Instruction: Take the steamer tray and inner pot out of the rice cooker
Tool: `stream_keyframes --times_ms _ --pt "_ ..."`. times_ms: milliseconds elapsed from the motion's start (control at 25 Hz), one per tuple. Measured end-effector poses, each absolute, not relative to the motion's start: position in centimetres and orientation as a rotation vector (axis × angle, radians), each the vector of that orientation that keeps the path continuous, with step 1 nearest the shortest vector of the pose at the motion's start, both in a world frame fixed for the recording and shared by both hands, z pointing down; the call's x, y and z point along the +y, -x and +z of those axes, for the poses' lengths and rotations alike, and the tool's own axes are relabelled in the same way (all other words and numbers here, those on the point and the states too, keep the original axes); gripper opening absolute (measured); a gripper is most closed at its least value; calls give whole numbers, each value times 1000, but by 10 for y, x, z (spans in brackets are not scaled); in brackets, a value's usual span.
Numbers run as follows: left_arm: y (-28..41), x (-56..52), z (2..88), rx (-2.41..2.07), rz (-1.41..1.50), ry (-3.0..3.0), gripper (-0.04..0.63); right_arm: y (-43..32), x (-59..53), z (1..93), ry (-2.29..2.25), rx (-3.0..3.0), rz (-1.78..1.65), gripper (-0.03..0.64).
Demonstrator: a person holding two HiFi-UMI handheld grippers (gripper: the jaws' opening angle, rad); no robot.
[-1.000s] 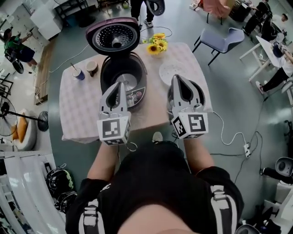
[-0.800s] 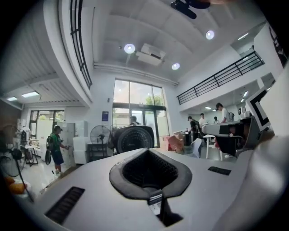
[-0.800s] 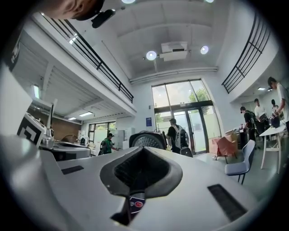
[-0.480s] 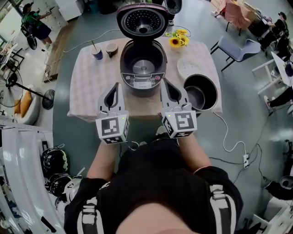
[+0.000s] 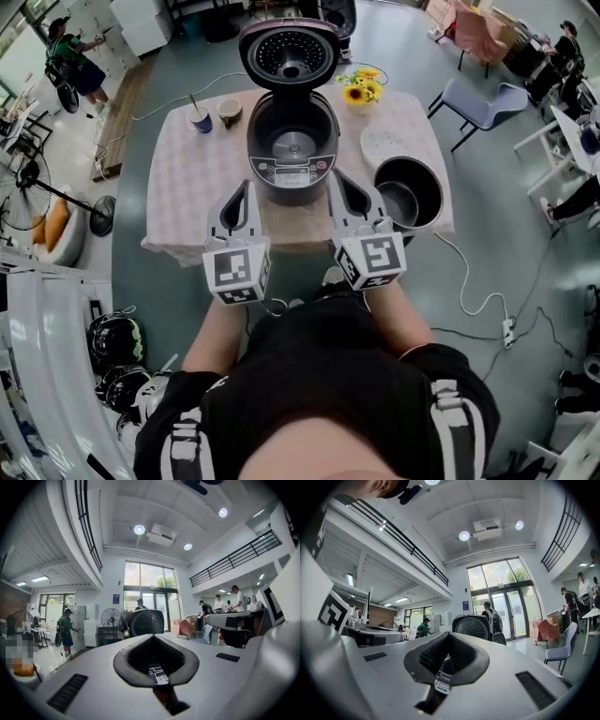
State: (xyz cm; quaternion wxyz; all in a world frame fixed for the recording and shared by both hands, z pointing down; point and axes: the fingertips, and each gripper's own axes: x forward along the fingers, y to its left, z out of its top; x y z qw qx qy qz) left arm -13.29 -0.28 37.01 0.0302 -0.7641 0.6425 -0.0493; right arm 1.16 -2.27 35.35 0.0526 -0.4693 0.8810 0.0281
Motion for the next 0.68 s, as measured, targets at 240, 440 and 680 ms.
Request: stream_keyframes --times_ms 240,440,680 --pt "122 -6 366 1945 -163 2369 3 -22 -26 352 1443 2651 71 0" --pt "118 -7 369 1940 -175 2387 3 -25 -24 352 1449 2651 77 0" --pt "113 -5 369 1934 -177 2399 3 -34 -20 354 1472 2634 58 0"
